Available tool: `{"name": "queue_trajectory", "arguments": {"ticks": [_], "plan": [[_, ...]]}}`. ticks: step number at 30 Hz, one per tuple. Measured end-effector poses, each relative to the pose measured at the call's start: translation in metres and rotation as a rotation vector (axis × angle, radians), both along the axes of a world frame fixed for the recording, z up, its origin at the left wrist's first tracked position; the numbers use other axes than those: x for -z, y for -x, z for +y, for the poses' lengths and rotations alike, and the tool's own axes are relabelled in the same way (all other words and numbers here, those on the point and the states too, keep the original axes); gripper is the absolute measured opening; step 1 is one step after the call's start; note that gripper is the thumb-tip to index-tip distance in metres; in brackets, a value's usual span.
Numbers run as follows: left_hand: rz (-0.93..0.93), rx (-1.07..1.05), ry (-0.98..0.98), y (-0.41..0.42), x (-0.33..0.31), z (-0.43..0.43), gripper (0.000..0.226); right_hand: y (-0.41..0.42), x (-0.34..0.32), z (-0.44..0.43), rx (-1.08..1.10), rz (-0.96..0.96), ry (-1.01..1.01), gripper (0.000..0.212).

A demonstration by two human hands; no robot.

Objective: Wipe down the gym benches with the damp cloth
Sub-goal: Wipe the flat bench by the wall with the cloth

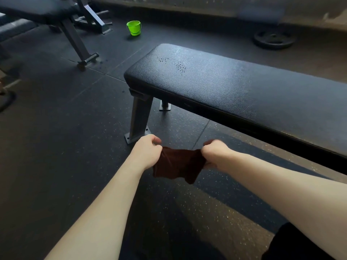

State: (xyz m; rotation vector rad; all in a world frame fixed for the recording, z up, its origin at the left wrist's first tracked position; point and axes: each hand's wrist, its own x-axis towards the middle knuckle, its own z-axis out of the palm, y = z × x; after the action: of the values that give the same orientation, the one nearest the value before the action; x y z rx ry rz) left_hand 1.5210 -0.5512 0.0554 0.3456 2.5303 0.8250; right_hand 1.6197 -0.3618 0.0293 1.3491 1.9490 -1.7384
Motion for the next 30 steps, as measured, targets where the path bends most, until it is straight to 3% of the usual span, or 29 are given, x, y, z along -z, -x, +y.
{"name": "queue_trajectory", "arguments": {"ticks": [5, 7, 8, 11, 14, 16, 23, 30], "plan": [[0.003, -0.016, -0.09, 0.004, -0.002, -0.006, 0.031, 0.004, 0.01, 0.003, 0.112, 0.115, 0.064, 0.037], [-0.028, 0.032, -0.128, 0.006, -0.005, -0.01, 0.032, 0.005, 0.01, 0.003, 0.105, 0.148, 0.096, 0.032], [-0.034, 0.065, -0.127, 0.007, -0.006, -0.012, 0.035, 0.005, 0.009, 0.002, 0.066, 0.154, 0.101, 0.027], [0.01, 0.148, -0.02, 0.009, 0.0, -0.019, 0.047, 0.001, 0.005, 0.002, -0.222, 0.15, 0.0, 0.044], [0.114, 0.108, 0.058, 0.012, 0.007, -0.018, 0.02, 0.002, -0.001, -0.003, -0.486, 0.118, -0.248, 0.015], [0.165, 0.079, 0.099, 0.011, 0.004, -0.017, 0.015, 0.001, -0.005, -0.007, -0.553, 0.125, -0.355, 0.011], [0.029, -0.074, -0.124, 0.02, -0.004, -0.027, 0.032, 0.015, -0.026, -0.017, -0.433, 0.26, -0.356, 0.022], [0.011, -0.041, -0.306, 0.029, -0.033, -0.005, 0.032, 0.048, -0.056, -0.033, -0.086, 0.224, -0.351, 0.032]]}}
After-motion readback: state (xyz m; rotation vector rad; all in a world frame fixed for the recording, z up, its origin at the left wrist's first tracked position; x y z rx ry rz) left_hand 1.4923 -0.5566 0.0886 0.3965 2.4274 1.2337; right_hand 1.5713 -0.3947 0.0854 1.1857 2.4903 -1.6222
